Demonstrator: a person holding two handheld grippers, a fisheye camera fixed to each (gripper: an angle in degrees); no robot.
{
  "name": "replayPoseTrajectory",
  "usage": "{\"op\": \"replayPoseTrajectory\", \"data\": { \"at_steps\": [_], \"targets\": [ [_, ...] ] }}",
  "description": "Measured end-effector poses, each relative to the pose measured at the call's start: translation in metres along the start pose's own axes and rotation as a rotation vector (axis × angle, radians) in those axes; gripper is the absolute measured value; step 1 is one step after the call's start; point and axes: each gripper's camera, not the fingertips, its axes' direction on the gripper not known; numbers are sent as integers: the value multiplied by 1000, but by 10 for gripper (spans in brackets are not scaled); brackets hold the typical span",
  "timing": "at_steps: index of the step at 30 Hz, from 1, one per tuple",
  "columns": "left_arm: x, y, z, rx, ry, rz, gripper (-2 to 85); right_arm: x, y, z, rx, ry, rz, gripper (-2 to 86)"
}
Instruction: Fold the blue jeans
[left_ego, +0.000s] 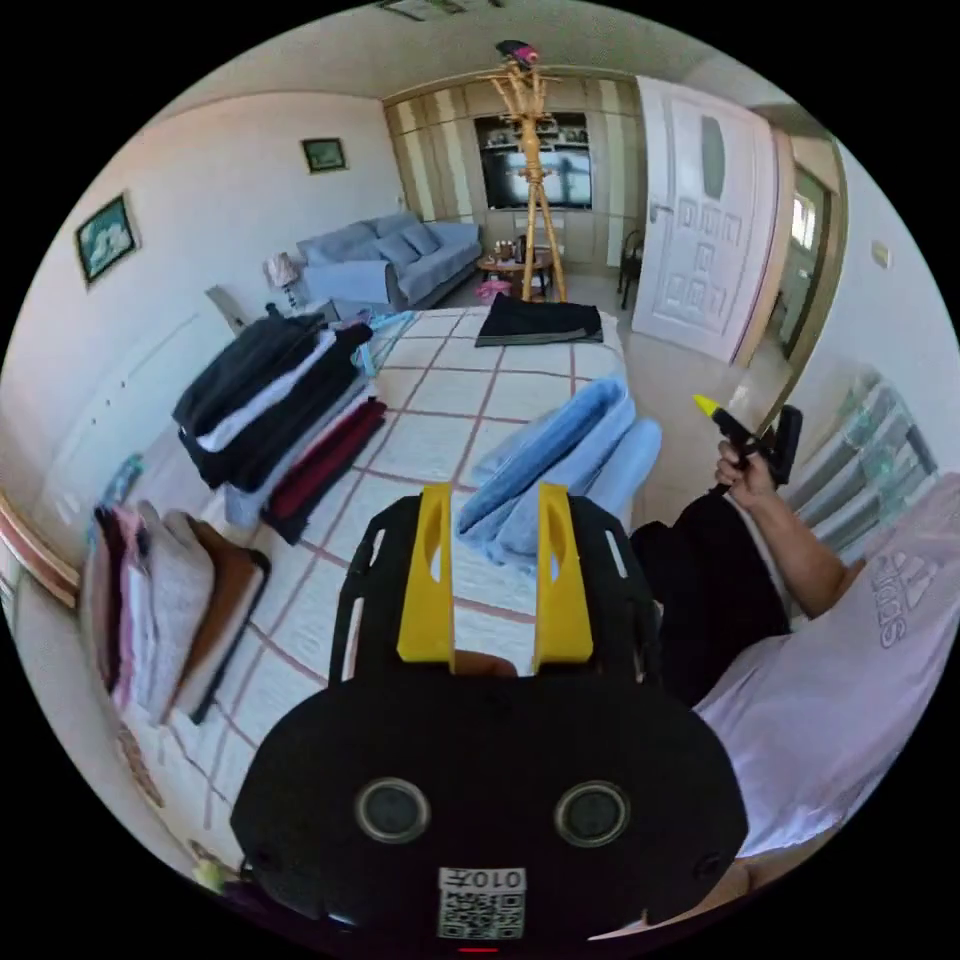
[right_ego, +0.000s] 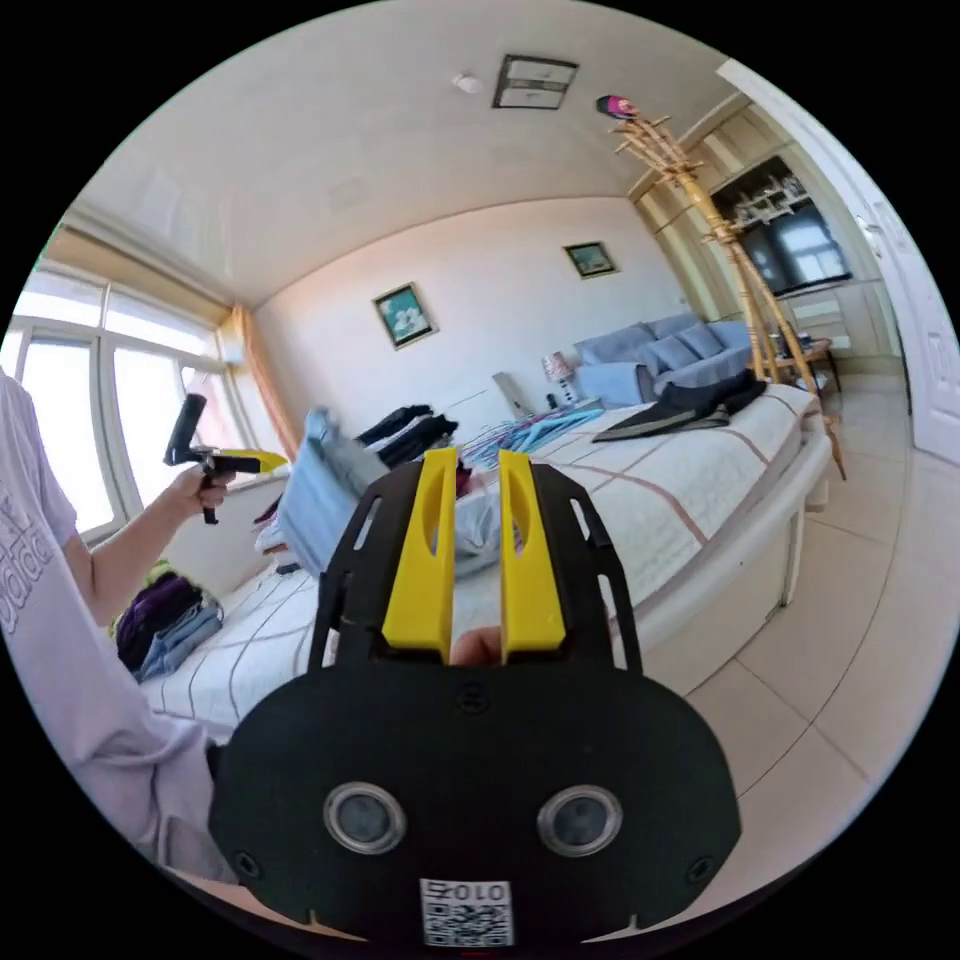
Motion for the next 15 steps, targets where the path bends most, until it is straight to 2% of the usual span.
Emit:
{"op": "replayPoseTrajectory", "data": {
  "at_steps": [2,5,11,13,15],
  "targets": [
    [-19,82,-5,65,137,-156,108,-18,-9,18,-132,-32,-67,100],
    [-4,163,-7,84,92,-215,103,-48,-9,38,-302,-64,-117,105],
    [76,181,-11,87,110,107,118,-94,-5,49,-401,-65,-149,109],
    [97,177,-3,57,100,156,129,-113,-13,49,-437,-62,-199,115],
    [114,172,20,-50,80,163,144,-125,-20,48,-468,-61,-230,120]
  ]
}}
